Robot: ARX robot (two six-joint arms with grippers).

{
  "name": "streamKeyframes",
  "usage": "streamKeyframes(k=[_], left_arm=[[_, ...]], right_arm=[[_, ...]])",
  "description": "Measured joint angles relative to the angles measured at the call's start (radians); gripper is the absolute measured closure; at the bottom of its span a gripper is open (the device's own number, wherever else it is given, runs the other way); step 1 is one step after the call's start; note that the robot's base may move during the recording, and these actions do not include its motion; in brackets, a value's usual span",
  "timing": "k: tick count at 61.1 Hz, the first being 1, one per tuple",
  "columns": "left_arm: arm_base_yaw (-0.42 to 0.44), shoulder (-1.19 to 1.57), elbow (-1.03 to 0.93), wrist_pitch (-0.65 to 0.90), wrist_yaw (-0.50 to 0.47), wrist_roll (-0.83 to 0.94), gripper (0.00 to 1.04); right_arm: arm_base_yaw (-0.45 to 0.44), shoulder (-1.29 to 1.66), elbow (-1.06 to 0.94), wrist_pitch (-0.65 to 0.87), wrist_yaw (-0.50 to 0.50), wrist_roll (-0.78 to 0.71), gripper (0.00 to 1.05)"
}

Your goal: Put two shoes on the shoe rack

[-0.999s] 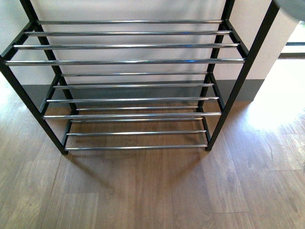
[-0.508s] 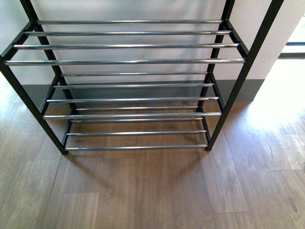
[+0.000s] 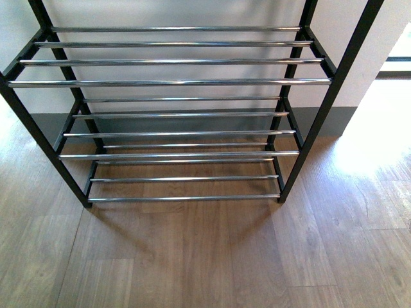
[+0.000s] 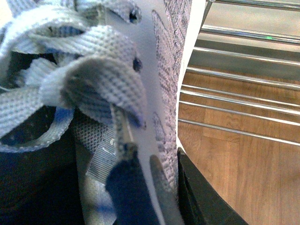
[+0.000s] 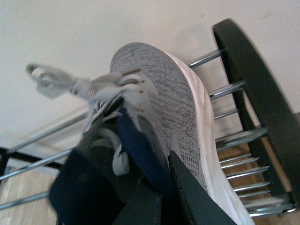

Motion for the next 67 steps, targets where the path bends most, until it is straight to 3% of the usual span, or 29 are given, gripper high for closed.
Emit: streamKeyframes(k=[28,53,62,67], left_arm=[[0.0,0.0,0.0,0.0,0.0,0.0,1.02],[0.0,0.0,0.0,0.0,0.0,0.0,1.02],[0.0,0.0,0.0,0.0,0.0,0.0,1.02],[0.0,0.0,0.0,0.0,0.0,0.0,1.02]], right_arm=[[-0.057,0.08,0.077,-0.009,-0.009,-0.003,1.02],[-0.058,-0.037,-0.025,0.116,-0.058,-0.057,0.43],[-0.032,-0.223,-0.19,0.208,-0.125,-0.127,0.12],[-0.019,-0.333,-0.308,0.261,-0.167,-0.168,0.09]])
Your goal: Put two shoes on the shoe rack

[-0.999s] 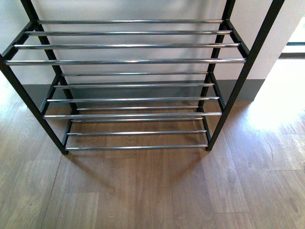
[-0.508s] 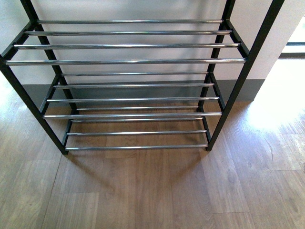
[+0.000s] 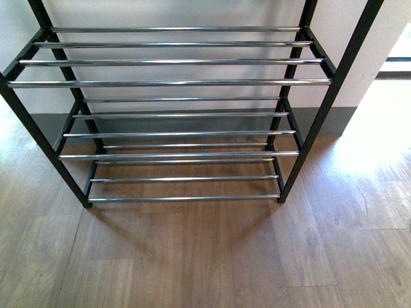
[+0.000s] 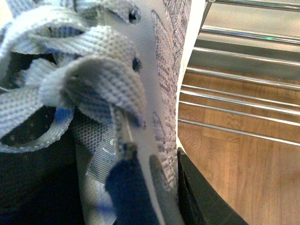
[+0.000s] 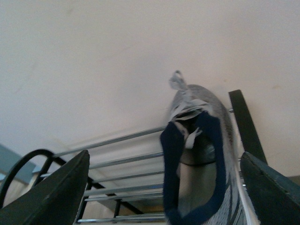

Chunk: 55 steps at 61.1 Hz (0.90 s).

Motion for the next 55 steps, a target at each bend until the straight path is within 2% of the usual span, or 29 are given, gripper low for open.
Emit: streamKeyframes(k=[12,22,29,37,47,55], left_arm=[[0.0,0.0,0.0,0.0,0.0,0.0,1.02],[0.0,0.0,0.0,0.0,0.0,0.0,1.02],[0.0,0.0,0.0,0.0,0.0,0.0,1.02],[0.0,0.0,0.0,0.0,0.0,0.0,1.02],[0.0,0.0,0.0,0.0,0.0,0.0,1.02],[0.0,0.0,0.0,0.0,0.0,0.0,1.02]], right_arm=[[0.009,-0.28,-0.311,0.106,-0.015,-0.147,0.09],[-0.019,-0.49,-0.517,0.108,-0.031,-0.203,0.09],[-0.071,-0.6,-0.641,0.117,-0.046,-0.215,0.09],[-0.155,-0.637,-0.756,0.2,-0.063,-0.238,0.09],[-0.294,-0.567,-0.907,0.409,-0.087,-0.24,0.09],[-0.311,-0.551,-0.929,0.431,-0.091,-0.241,0.09]])
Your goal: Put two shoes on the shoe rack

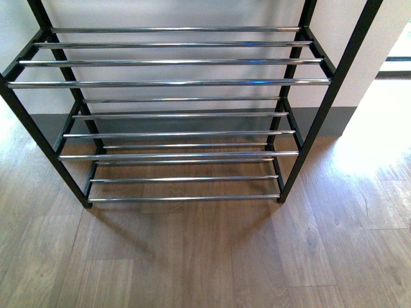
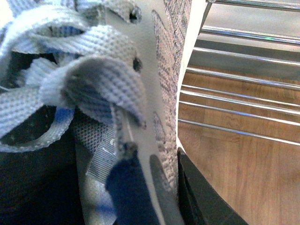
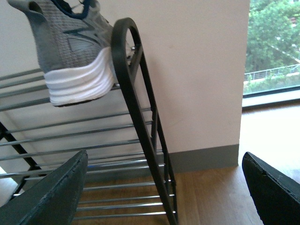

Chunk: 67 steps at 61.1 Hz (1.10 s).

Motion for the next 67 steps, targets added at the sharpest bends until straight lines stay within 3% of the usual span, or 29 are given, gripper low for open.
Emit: streamKeyframes(k=[67], left_arm=[[0.0,0.0,0.0,0.0,0.0,0.0,1.02]], right_arm=[[0.0,-0.002,0.0,0.003,-0.002,0.0,0.09]])
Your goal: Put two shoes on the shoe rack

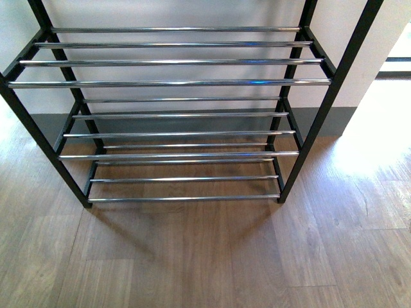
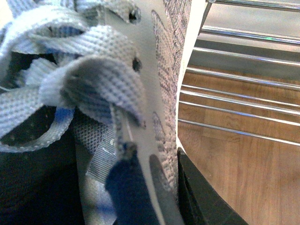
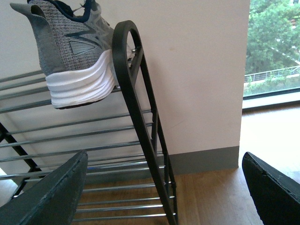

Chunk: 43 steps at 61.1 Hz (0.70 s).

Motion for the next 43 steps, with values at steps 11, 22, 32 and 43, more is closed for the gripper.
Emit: streamKeyframes(k=[11,22,32,43], left_arm=[[0.0,0.0,0.0,0.0,0.0,0.0,1.02],[0.0,0.0,0.0,0.0,0.0,0.0,1.02],[0.0,0.0,0.0,0.0,0.0,0.0,1.02],[0.0,0.0,0.0,0.0,0.0,0.0,1.02]], right_arm=[[0.0,0.0,0.0,0.0,0.0,0.0,0.09],[0.0,0.0,-0.002,0.0,0.0,0.0,0.09],[0.0,0.0,-0.002,0.0,0.0,0.0,0.09],[0.0,0.0,-0.002,0.0,0.0,0.0,0.09]])
